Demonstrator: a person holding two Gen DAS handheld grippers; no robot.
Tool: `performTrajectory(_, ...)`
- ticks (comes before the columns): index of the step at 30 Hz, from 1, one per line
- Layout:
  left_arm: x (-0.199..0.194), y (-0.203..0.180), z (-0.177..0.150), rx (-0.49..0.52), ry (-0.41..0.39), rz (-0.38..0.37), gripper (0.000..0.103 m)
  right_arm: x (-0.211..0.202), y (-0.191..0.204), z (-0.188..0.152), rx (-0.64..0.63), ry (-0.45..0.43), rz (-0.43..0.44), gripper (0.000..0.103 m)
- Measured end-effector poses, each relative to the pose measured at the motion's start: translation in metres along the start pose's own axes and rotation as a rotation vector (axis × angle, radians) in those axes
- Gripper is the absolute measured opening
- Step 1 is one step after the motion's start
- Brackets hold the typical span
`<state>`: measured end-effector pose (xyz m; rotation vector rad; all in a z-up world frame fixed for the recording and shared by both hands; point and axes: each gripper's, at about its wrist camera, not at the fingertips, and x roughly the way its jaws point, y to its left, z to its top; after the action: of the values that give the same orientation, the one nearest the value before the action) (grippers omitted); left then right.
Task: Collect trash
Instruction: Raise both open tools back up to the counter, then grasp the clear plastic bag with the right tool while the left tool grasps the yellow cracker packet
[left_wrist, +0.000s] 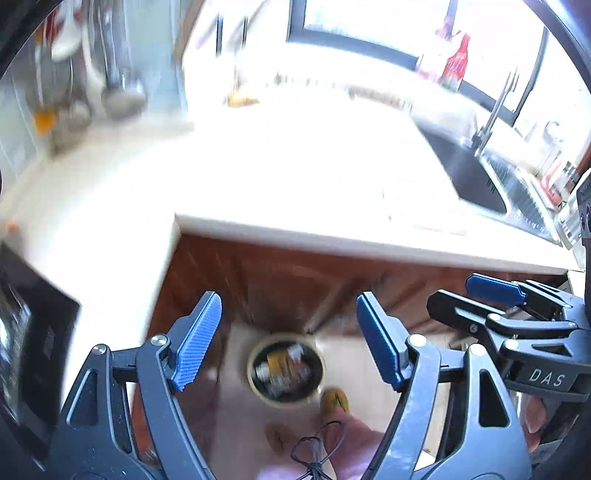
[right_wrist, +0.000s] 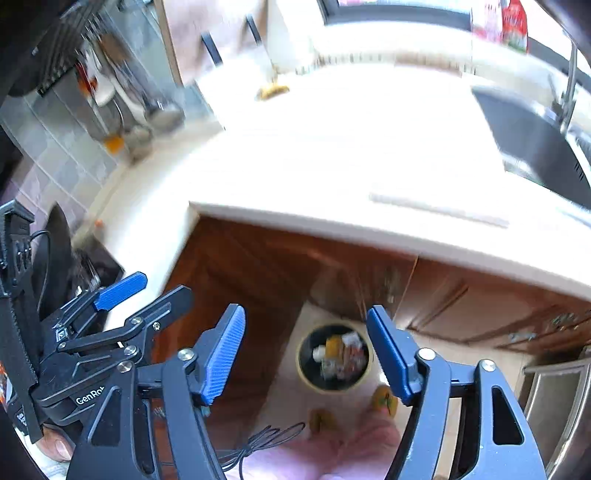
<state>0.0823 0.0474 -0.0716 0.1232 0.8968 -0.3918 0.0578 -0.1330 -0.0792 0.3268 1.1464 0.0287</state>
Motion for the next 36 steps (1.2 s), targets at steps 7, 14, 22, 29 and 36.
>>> performTrajectory(7,-0.037,0.0,0.066,0.018,-0.116,0.026,0.074,-0.066,0.022,0.068,0.005,-0.134,0.043,0.071)
performTrajectory(14,-0.041,0.003,0.117,-0.014,-0.209,0.059,0.081,-0.088,0.022,0.159,-0.007,-0.191,0.066,0.071)
performTrajectory(22,0.033,0.005,0.185,-0.113,-0.23,0.163,0.081,-0.052,0.0,0.303,-0.09,-0.22,0.104,0.071)
performTrajectory(29,0.124,0.018,0.239,-0.264,-0.171,0.256,0.077,0.049,-0.011,0.434,-0.17,-0.108,0.176,0.066)
performTrajectory(36,0.213,0.038,0.272,-0.454,-0.144,0.294,0.058,0.184,-0.013,0.522,-0.264,0.023,0.22,0.061)
